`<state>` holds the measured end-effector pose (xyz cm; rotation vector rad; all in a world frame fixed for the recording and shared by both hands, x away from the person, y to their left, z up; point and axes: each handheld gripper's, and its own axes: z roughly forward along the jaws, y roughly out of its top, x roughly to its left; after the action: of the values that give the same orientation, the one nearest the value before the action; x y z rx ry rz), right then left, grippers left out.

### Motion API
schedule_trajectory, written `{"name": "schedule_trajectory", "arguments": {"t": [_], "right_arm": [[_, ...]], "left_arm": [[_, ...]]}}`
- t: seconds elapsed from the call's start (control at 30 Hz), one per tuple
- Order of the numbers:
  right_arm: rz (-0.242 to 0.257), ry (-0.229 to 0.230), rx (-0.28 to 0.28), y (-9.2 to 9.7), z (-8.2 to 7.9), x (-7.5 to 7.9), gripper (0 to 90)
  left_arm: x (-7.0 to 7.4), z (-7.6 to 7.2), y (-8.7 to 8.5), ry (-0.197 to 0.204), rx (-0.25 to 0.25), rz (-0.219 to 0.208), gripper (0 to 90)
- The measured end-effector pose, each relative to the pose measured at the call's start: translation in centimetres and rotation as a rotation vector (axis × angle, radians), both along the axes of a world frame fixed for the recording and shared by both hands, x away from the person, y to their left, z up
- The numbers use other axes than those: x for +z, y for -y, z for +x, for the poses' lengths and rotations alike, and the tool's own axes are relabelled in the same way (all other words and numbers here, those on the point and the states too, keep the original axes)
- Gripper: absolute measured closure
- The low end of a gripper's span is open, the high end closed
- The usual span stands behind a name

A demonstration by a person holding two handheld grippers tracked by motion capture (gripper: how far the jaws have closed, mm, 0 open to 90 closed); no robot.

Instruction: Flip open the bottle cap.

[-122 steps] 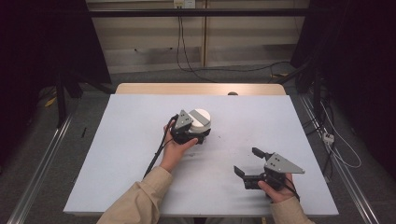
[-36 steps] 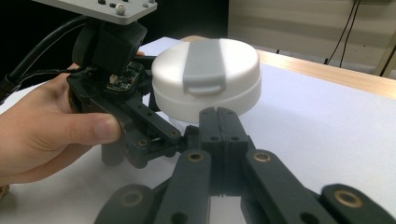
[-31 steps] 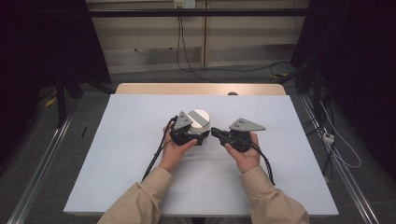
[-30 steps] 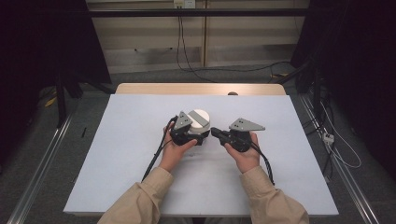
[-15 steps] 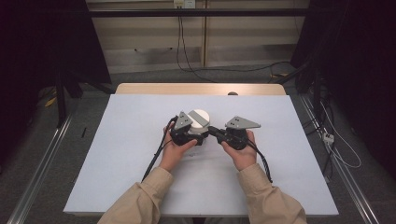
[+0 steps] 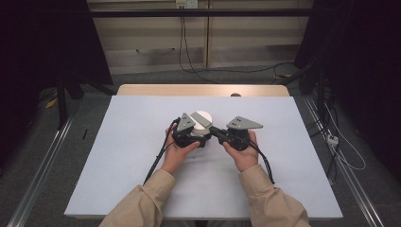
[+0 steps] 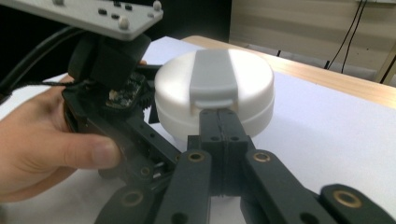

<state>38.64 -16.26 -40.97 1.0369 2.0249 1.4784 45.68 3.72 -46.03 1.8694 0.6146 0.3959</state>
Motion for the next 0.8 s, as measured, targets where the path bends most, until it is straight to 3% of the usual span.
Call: {"name": "schedule_trajectory", "arguments": {"t": [0.8], "right_arm": [[0.039, 0.059, 0.006, -0.8, 0.9, 2.3, 90.0]], "left_arm": [[0.0, 0.0, 0.1, -0.005, 0.0, 0.002, 18.6]]}}
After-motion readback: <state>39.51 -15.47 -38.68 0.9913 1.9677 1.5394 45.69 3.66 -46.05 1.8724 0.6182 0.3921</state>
